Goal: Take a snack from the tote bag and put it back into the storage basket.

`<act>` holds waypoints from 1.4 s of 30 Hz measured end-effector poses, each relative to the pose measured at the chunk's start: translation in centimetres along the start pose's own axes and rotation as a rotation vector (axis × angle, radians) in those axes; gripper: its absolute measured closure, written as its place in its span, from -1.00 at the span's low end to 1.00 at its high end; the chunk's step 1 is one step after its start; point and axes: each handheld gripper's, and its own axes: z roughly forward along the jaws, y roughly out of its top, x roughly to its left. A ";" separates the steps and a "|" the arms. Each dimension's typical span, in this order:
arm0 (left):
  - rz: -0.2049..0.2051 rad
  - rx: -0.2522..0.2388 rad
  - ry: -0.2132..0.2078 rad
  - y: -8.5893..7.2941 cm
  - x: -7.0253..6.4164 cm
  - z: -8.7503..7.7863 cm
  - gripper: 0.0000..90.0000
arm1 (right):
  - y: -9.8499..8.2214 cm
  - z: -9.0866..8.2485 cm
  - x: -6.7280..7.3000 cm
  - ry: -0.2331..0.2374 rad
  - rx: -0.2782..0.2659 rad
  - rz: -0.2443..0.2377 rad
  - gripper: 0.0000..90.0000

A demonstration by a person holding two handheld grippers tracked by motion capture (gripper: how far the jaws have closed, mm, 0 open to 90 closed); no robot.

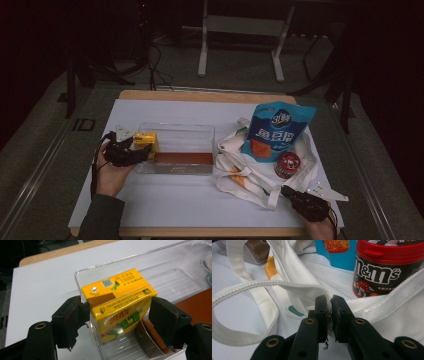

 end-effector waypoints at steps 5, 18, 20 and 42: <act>0.032 -0.021 -0.011 0.5 -0.6 -0.3 -0.40 | 0.0 0.0 0.0 0.000 0.000 0.000 0.84; 0.092 -0.047 -0.030 2.0 -1.8 -0.9 -0.39 | 0.0 0.0 0.0 -0.003 0.000 -0.002 0.84; 0.092 -0.047 -0.030 2.0 -1.8 -0.9 -0.39 | 0.0 0.0 0.0 -0.003 0.001 -0.002 0.84; 0.147 -0.077 -0.188 3.1 -5.4 -0.7 -0.36 | 0.0 0.0 0.1 -0.005 0.001 -0.004 0.84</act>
